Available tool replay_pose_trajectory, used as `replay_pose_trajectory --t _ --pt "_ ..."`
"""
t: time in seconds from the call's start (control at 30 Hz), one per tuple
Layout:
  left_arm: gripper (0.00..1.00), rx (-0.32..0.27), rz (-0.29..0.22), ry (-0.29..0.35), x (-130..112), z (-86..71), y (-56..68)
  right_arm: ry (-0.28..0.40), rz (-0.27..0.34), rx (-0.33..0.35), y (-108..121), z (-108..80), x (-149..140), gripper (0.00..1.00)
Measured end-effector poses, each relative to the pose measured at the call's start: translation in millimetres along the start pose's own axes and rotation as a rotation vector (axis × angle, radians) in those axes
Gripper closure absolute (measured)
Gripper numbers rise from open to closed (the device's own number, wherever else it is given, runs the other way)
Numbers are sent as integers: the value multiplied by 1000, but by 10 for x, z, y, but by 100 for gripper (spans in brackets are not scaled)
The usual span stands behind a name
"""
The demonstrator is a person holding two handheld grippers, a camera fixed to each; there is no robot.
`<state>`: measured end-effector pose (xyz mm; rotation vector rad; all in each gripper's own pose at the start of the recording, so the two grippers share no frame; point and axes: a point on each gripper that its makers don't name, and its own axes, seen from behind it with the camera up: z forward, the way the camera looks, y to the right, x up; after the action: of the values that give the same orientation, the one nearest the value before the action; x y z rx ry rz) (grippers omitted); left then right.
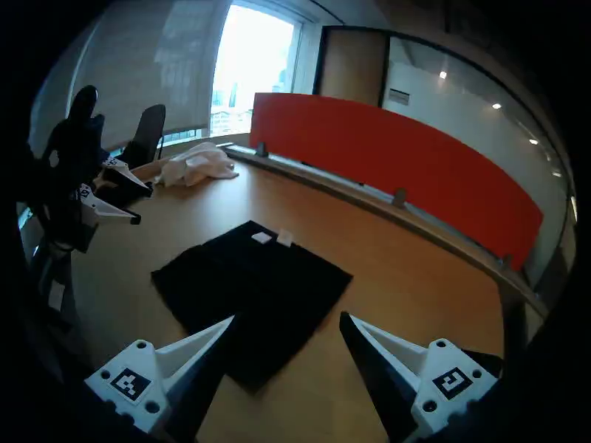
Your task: Fold towel
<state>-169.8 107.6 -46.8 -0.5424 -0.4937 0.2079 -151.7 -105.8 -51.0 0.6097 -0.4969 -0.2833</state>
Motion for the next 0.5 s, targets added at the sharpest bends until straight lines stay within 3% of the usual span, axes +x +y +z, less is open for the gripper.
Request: replay_pose_trajectory --t 0.5 --pt "3 -38 19 -94 -455 268 96 -81 9 43 -168 277 -482 0"
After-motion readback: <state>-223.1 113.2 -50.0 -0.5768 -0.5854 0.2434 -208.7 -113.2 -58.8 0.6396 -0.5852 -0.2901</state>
